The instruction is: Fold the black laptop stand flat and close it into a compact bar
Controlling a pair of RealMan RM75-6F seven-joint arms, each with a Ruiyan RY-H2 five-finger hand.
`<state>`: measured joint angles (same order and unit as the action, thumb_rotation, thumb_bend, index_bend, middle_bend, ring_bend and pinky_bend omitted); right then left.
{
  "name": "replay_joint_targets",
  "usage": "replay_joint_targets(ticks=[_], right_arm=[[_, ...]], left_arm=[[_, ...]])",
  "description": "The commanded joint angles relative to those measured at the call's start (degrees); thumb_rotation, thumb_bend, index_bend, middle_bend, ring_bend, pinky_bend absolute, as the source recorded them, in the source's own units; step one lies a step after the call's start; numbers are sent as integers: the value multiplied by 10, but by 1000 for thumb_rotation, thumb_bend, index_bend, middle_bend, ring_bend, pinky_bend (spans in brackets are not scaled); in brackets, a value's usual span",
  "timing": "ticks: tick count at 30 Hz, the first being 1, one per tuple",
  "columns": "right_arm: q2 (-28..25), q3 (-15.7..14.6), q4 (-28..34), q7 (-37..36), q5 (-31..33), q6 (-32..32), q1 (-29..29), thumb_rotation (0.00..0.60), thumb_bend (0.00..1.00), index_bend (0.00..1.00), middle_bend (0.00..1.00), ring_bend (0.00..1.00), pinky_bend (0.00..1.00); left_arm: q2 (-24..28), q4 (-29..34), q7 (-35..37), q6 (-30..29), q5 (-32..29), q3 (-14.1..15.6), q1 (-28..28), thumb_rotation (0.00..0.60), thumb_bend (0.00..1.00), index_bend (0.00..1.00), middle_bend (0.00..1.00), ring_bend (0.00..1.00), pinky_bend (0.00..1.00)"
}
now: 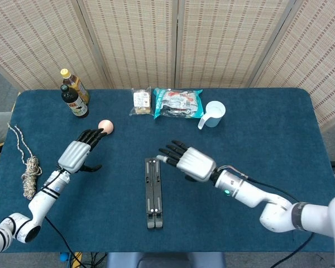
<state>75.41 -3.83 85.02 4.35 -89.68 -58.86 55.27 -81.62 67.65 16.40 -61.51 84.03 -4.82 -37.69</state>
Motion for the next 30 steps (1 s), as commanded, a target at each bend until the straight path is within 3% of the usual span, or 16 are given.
replay_joint_targets(ticks=[1, 7, 13, 21, 30], right_arm=[[-65, 1, 53, 32, 52, -58, -72, 600, 146, 0, 0, 0, 0], [-120, -18, 81, 32, 92, -132, -174, 600, 146, 0, 8, 0, 0], [-141, -31, 88, 14, 122, -196, -268, 600, 147, 0, 13, 0, 0], [-136, -43, 86, 6, 131, -271, -377, 600, 147, 0, 19, 0, 0], [-122, -32, 87, 4, 100, -339, -448, 600, 148, 0, 19, 0, 0]], left_arm=[[13, 8, -18, -11, -17, -4, 16, 600, 173, 38, 0, 0, 0], [48, 46, -82, -34, -59, -6, 57, 600, 172, 38, 0, 0, 0], [76, 106, -155, -83, -98, -7, 107, 600, 172, 38, 0, 0, 0], [93, 182, -235, -167, -115, 5, 175, 600, 172, 42, 0, 0, 0], [103, 252, -288, -232, -90, 38, 237, 600, 173, 43, 0, 0, 0]])
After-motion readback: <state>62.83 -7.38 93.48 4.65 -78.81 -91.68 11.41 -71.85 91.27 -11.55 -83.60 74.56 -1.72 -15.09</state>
